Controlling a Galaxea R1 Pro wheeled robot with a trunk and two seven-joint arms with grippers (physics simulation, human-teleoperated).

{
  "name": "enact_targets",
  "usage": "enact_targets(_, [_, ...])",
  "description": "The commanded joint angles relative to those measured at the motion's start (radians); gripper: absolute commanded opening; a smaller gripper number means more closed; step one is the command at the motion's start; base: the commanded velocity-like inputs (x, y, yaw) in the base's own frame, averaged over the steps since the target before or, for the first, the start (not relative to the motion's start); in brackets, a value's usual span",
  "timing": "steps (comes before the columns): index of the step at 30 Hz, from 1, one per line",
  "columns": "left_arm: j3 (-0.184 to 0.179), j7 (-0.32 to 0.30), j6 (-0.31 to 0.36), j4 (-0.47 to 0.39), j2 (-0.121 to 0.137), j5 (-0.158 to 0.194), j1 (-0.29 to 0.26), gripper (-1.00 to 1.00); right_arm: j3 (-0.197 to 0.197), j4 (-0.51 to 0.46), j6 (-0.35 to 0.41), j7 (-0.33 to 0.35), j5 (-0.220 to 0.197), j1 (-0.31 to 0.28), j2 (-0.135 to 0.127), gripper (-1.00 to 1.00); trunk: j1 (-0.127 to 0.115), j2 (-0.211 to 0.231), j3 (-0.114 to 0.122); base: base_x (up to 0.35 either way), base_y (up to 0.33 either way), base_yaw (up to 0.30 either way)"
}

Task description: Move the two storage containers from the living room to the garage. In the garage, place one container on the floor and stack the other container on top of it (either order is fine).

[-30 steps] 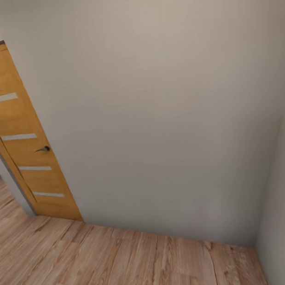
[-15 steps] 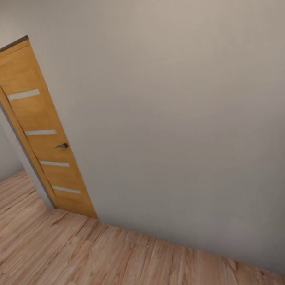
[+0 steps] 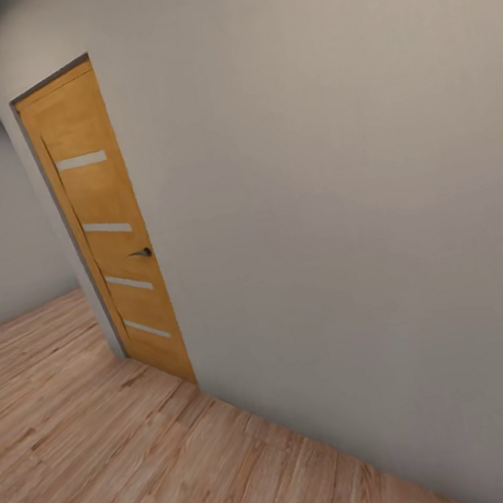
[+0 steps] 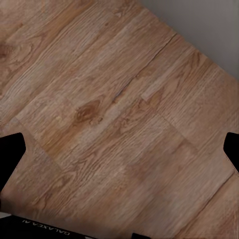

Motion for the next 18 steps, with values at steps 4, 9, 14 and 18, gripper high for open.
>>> enact_targets(4, [0.007,-0.010,-0.001,0.001,0.000,0.009,-0.001,1.00,-0.007,0.000,-0.003,0.003,0.008,0.000,0.000,1.00,0.001,-0.001,-0.002,0.292,0.000,0.253])
enact_targets(9, [0.007,-0.010,-0.001,0.001,0.000,0.009,-0.001,1.00,-0.007,0.000,-0.003,0.003,0.008,-0.001,0.000,1.00,0.001,-0.001,-0.002,0.291,0.000,0.252])
enact_targets(14, [0.007,-0.010,-0.001,0.001,0.000,0.009,-0.001,1.00,-0.007,0.000,-0.003,0.003,0.008,-0.001,0.000,1.00,0.001,-0.001,-0.002,0.274,0.000,0.253])
enact_targets(18, [0.007,-0.010,-0.001,0.001,0.000,0.009,-0.001,1.00,-0.007,0.000,-0.003,0.003,0.008,-0.001,0.000,1.00,0.001,-0.001,-0.002,0.088,0.000,0.253])
